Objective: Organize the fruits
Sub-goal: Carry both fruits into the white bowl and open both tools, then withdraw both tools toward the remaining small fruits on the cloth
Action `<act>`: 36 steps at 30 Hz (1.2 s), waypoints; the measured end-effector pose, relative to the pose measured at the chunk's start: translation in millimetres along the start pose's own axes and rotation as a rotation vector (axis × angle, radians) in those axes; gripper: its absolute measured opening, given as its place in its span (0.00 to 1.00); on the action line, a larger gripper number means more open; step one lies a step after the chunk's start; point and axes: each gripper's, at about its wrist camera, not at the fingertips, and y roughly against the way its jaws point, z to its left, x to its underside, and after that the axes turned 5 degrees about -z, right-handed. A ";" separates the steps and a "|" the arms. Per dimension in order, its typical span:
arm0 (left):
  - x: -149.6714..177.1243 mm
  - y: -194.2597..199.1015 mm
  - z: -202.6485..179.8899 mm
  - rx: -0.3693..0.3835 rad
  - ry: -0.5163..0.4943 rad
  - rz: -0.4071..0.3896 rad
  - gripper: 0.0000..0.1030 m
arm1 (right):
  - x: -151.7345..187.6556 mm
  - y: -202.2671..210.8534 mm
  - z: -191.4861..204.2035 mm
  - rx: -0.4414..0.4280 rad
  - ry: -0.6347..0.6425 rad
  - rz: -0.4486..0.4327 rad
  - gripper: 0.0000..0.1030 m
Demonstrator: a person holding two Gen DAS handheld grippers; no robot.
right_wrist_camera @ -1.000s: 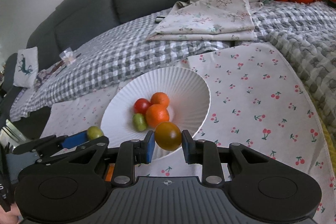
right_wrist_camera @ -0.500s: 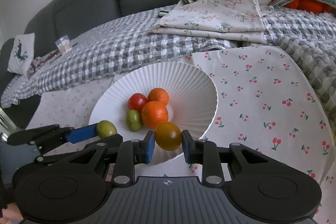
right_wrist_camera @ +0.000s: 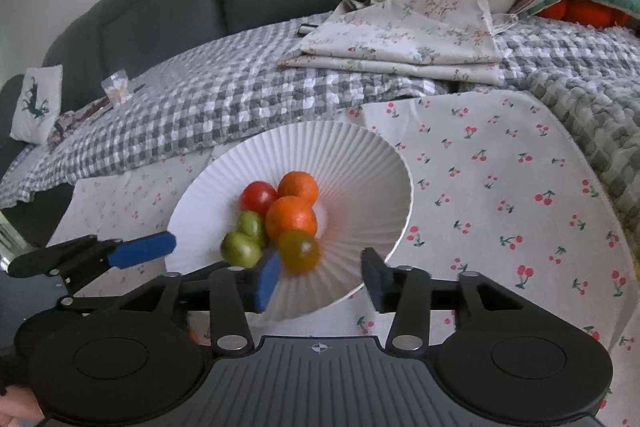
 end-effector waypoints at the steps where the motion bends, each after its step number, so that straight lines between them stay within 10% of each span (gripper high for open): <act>1: -0.4 2.5 3.2 -0.003 0.009 -0.002 0.60 | -1.0 1.5 -1.5 0.001 -0.007 -0.001 0.45; 15: 3.7 31.6 56.2 -0.023 0.186 -0.005 0.59 | -11.7 19.9 -22.0 0.019 -0.107 -0.022 0.45; 36: 30.7 48.9 9.8 0.093 -0.015 0.066 0.55 | -1.0 43.9 -7.2 -0.018 -0.089 0.000 0.50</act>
